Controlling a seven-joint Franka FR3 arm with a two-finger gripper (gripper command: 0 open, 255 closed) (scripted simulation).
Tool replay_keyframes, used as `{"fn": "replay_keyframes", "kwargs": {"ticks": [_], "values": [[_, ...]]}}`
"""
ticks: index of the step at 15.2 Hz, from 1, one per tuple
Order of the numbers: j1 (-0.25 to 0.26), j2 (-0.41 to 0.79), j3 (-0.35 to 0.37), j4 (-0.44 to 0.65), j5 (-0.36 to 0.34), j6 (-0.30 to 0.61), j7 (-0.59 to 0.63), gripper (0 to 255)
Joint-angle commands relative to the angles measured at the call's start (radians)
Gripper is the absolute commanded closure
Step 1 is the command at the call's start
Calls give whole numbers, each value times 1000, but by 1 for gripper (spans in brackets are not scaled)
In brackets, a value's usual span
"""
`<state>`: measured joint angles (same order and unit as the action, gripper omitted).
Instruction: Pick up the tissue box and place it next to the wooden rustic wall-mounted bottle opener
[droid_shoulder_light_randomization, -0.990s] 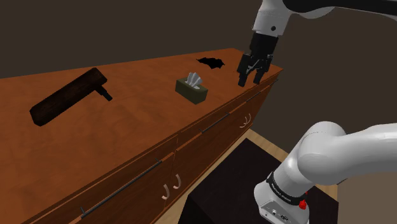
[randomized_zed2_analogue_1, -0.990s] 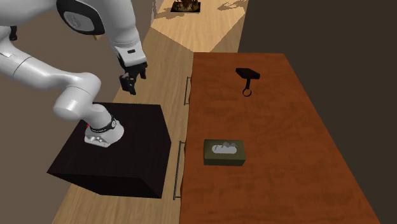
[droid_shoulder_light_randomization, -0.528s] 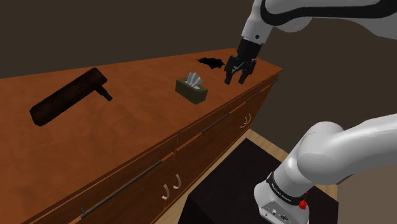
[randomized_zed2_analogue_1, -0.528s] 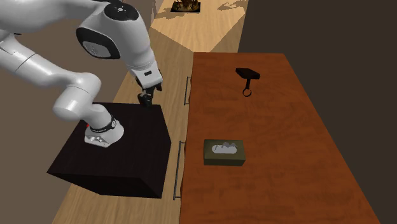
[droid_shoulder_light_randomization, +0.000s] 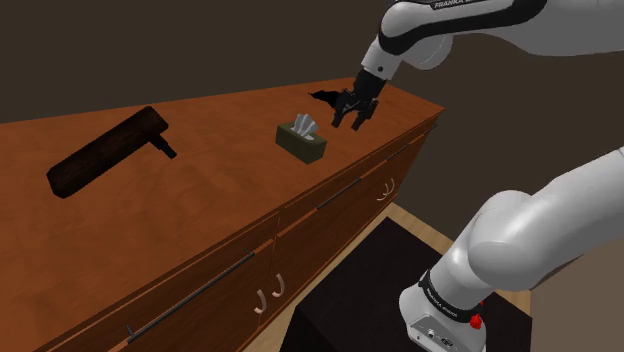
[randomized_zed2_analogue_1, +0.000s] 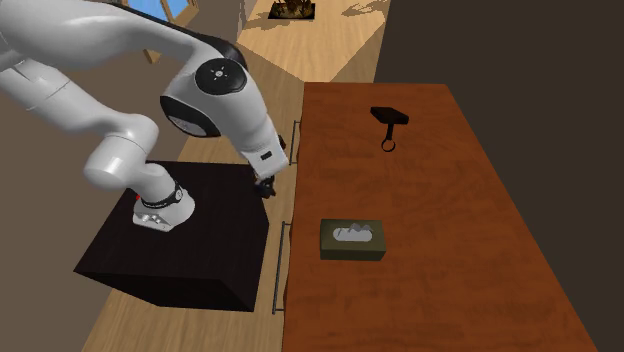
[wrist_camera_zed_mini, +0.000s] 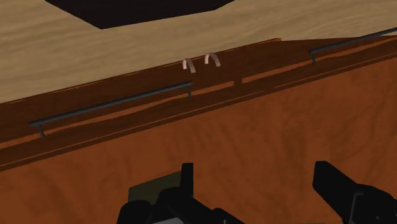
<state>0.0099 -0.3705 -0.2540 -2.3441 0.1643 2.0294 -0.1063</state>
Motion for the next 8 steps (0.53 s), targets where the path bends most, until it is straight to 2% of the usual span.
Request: {"fn": "replay_keyframes", "kwargs": {"ticks": [1, 8], "values": [[8, 73, -35, 38, 47, 50, -57, 0], [28, 332, -119, 204, 282, 151, -268, 0]]}}
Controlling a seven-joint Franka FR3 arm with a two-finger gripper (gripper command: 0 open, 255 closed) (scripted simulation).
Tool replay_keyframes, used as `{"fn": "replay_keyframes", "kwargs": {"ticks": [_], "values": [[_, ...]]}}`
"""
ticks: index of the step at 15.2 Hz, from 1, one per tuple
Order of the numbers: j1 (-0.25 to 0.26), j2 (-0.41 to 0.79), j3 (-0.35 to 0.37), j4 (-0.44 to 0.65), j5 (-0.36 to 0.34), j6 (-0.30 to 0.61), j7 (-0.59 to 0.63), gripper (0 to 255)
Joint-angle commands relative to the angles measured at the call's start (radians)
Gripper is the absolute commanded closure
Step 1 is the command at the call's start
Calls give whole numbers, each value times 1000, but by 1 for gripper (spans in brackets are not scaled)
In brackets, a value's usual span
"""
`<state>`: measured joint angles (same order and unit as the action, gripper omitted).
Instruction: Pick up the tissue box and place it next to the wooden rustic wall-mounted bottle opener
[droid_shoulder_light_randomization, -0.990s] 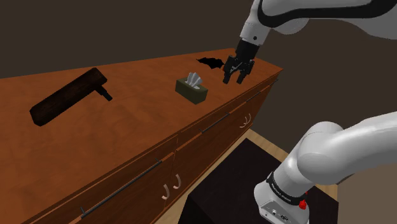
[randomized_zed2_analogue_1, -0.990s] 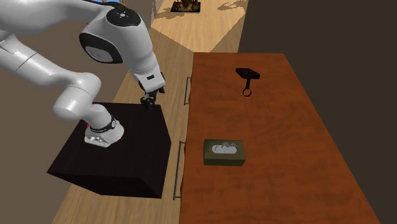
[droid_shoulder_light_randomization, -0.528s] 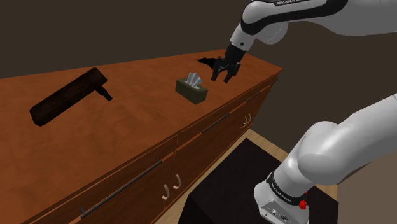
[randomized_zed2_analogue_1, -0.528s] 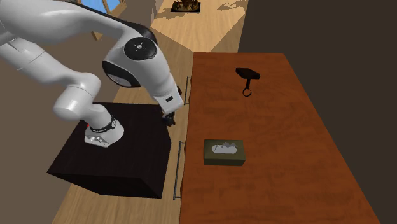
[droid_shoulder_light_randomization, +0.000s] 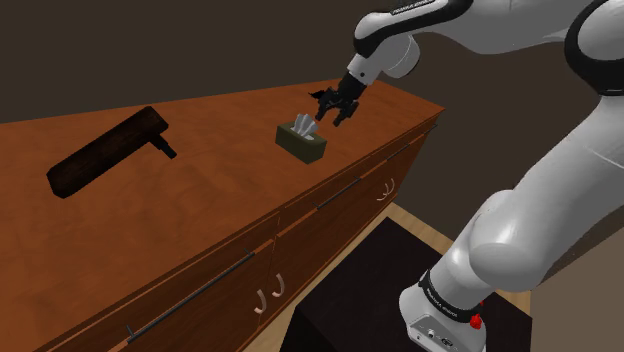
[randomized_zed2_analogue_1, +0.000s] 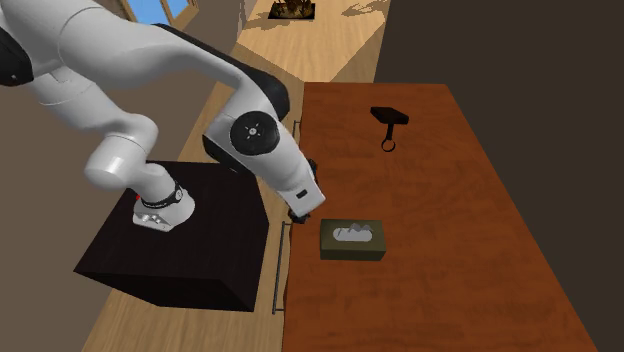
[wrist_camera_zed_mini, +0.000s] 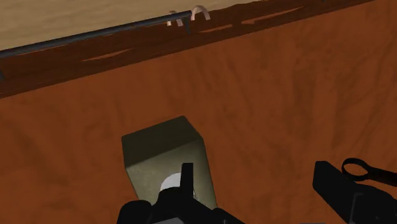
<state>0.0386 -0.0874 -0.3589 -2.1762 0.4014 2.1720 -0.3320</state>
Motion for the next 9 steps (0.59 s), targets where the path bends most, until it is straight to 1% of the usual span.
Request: {"fn": "replay_keyframes", "kwargs": {"ticks": [1, 5, 9], "values": [[-3, 88, -21, 67, 85, 13, -74, 0], [-32, 245, -29, 204, 242, 10, -188, 0], [-87, 402, -12, 364, 382, -17, -273, 0]]}}
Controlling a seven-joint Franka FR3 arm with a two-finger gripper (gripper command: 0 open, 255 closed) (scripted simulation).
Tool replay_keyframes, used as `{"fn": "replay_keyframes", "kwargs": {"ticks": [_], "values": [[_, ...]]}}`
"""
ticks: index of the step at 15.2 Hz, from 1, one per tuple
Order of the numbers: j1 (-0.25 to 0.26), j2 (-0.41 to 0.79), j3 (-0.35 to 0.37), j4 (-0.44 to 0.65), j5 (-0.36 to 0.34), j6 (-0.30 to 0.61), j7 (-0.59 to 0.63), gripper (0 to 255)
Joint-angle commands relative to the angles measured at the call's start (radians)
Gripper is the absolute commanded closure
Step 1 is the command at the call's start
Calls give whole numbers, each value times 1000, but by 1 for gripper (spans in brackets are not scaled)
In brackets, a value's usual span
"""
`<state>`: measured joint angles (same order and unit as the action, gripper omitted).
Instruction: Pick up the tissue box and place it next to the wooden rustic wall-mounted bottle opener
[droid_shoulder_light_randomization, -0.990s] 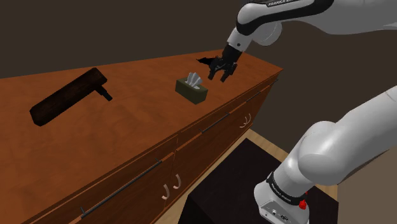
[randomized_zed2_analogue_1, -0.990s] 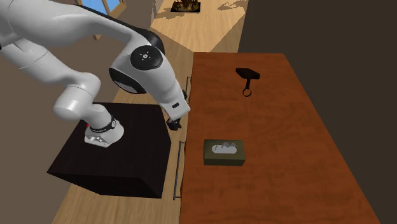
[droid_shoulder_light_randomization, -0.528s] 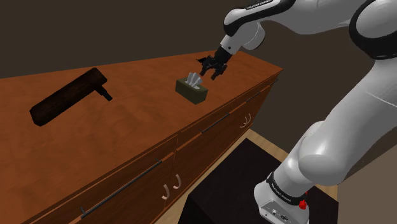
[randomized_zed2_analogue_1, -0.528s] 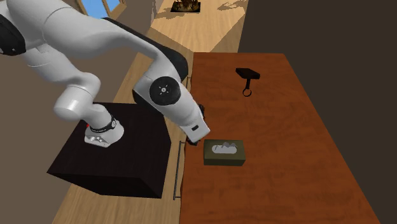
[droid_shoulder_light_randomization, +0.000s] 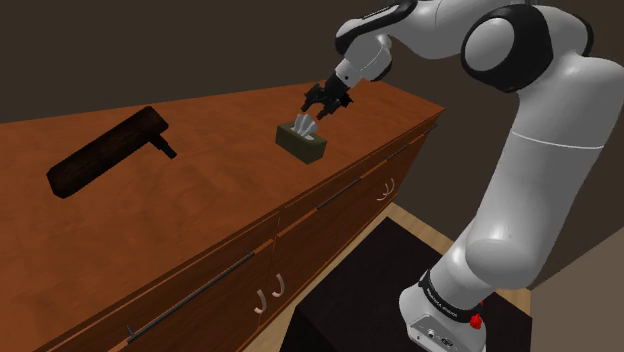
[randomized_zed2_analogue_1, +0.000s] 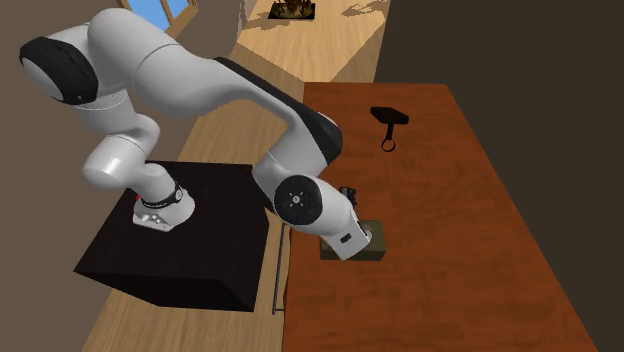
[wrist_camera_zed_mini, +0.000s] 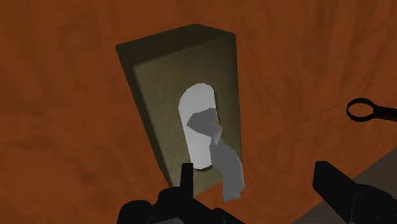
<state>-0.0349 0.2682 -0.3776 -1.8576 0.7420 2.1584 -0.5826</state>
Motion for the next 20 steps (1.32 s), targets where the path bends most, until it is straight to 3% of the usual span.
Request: {"fn": "replay_keyframes", "kwargs": {"ticks": [1, 9, 17, 18, 20], "values": [[-29, 85, 14, 89, 72, -12, -38, 0], [-30, 165, 45, 121, 127, 35, -63, 0], [-29, 170, 47, 122, 130, 39, -64, 0], [-29, 170, 47, 122, 130, 39, -64, 255], [-29, 170, 47, 122, 130, 39, -64, 255]]}}
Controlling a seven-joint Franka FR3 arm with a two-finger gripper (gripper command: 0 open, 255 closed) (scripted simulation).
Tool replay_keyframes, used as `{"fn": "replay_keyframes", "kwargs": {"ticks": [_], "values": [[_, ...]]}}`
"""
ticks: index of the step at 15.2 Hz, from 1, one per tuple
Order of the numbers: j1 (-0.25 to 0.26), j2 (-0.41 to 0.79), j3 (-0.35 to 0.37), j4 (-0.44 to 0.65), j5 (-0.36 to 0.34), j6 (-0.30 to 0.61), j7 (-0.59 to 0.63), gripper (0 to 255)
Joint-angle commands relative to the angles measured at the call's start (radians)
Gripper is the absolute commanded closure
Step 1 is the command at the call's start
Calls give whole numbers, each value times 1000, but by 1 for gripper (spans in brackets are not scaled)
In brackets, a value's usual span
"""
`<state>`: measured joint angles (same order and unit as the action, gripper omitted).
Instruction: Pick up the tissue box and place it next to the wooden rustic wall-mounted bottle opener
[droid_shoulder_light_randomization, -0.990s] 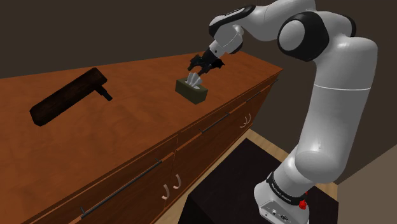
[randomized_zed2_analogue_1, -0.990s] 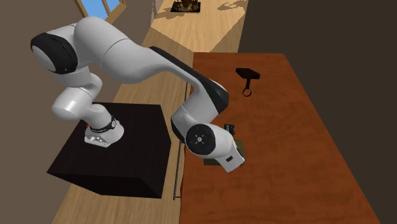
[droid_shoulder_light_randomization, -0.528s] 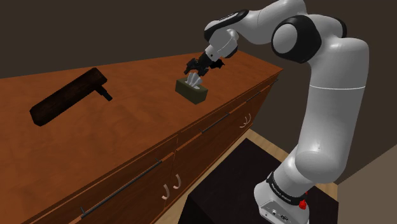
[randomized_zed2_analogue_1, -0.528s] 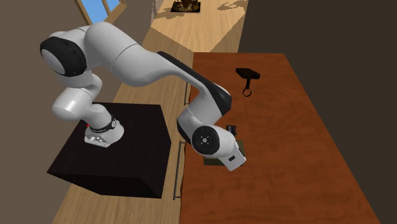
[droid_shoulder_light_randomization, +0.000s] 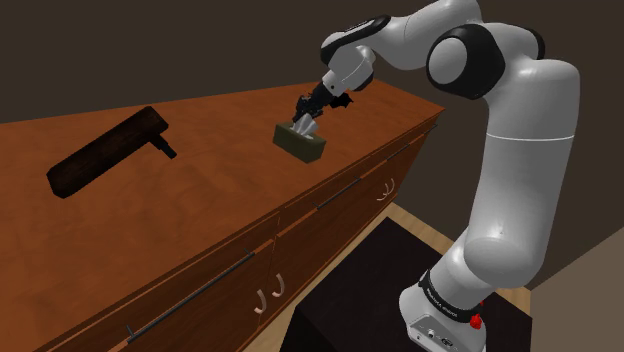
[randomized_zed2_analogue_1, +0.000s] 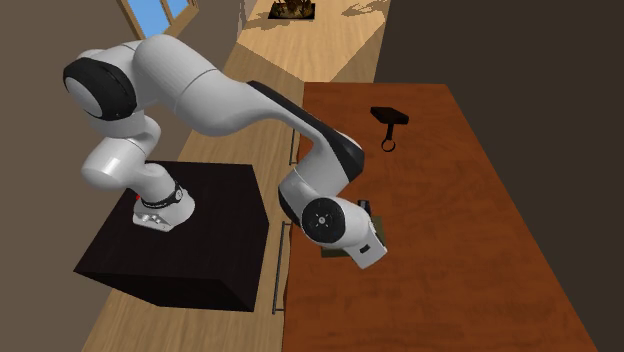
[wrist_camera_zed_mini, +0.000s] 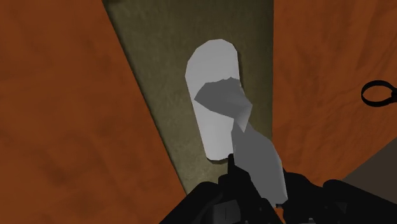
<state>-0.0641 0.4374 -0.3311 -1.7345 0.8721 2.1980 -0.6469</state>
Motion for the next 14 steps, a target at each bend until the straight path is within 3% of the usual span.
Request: {"fn": "replay_keyframes", "kwargs": {"ticks": [1, 14], "values": [[0, 1, 0, -1, 0, 0, 0, 255], [8, -42, -16, 26, -44, -51, 56, 255]]}}
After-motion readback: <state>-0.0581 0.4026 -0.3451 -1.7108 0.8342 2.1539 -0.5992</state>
